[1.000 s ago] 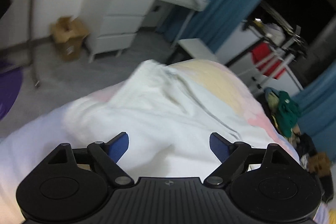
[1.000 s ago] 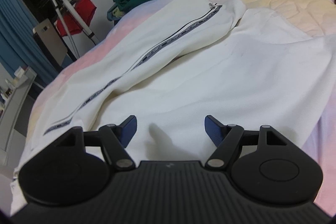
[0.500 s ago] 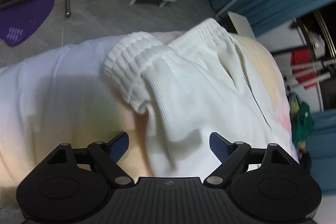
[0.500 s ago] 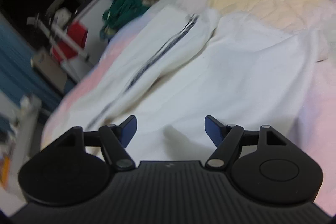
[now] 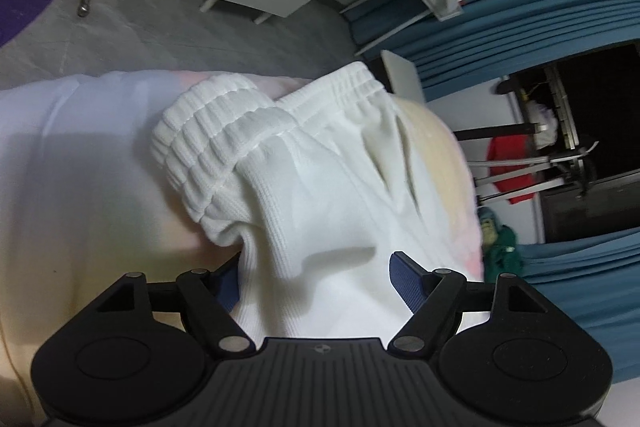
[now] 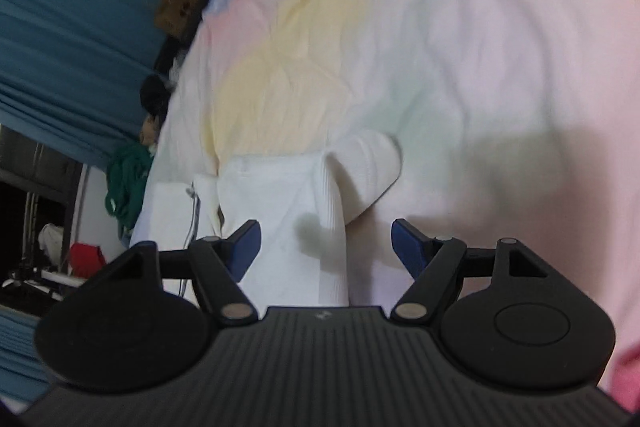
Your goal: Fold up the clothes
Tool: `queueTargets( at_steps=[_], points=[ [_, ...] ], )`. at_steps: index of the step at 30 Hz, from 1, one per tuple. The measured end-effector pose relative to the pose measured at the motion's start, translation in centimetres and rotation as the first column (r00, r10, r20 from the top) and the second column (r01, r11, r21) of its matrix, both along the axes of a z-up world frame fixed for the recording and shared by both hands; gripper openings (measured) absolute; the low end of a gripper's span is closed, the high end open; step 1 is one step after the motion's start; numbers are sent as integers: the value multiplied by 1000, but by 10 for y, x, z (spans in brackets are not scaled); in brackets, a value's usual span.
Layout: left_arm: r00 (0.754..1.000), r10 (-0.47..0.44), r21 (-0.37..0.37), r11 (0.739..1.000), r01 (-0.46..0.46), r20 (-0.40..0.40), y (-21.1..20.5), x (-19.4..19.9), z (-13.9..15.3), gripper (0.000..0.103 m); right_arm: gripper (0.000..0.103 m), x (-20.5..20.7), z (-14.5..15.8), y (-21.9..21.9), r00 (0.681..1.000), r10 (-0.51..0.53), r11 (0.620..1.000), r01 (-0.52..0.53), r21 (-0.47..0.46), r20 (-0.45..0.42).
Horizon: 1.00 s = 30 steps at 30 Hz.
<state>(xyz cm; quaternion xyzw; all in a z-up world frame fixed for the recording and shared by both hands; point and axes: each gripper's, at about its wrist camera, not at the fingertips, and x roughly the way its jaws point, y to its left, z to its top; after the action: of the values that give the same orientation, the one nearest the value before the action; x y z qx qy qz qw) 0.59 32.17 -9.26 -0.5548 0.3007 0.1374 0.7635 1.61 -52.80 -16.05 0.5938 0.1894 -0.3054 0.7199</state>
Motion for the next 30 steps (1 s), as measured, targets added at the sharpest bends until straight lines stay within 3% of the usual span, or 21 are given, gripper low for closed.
queueTargets(
  at_steps=[4, 5, 10, 12, 14, 17, 20, 21, 22, 23, 25, 26, 30],
  points=[
    [999, -19, -22, 1000, 19, 43, -2, 9, -3, 73, 74, 26, -34, -17, 973, 94, 980, -128, 151, 209],
    [998, -26, -25, 999, 27, 51, -3, 10, -4, 73, 74, 29, -34, -17, 967, 100, 981, -135, 139, 234],
    [997, -71, -15, 997, 71, 25, -11, 21, -8, 73, 74, 34, 5, -5, 913, 172, 984, -144, -101, 370],
    [997, -75, -5, 997, 75, 2, -12, 25, -10, 70, 74, 40, 9, 0, 931, 183, 979, -144, -142, 315],
    [997, -74, 2, 997, 74, -17, -13, 28, -12, 67, 73, 46, 1, -4, 958, 148, 986, -124, -112, 247],
    [998, -65, 2, 998, 65, -22, -12, 29, -14, 63, 63, 50, -14, -13, 979, 88, 995, -79, -56, 186],
    [998, -60, 11, 998, 61, -35, -12, 32, -15, 56, 38, 54, -18, -15, 985, 68, 997, -59, -59, 161],
    [997, -59, 16, 998, 60, -42, -12, 33, -16, 50, 18, 53, -19, -15, 986, 66, 995, -54, -80, 150],
    [997, -59, 10, 998, 60, -47, -11, 34, -17, 44, 11, 52, -18, -16, 988, 67, 994, -53, -99, 138],
    [997, -59, 2, 998, 59, -52, -10, 36, -19, 40, 10, 49, -17, -16, 988, 66, 993, -51, -108, 137],
    [997, -54, -20, 998, 53, -52, -8, 36, -21, 18, 6, 42, -14, -14, 989, 59, 991, -41, -125, 137],
    [998, -49, -27, 999, 47, -51, -6, 35, -22, 13, 6, 39, -12, -14, 990, 50, 990, -31, -138, 134],
    [999, -46, -27, 999, 45, -20, -3, 33, -17, 8, 5, 22, -2, -15, 990, 29, 981, -2, -193, 136]
  ],
)
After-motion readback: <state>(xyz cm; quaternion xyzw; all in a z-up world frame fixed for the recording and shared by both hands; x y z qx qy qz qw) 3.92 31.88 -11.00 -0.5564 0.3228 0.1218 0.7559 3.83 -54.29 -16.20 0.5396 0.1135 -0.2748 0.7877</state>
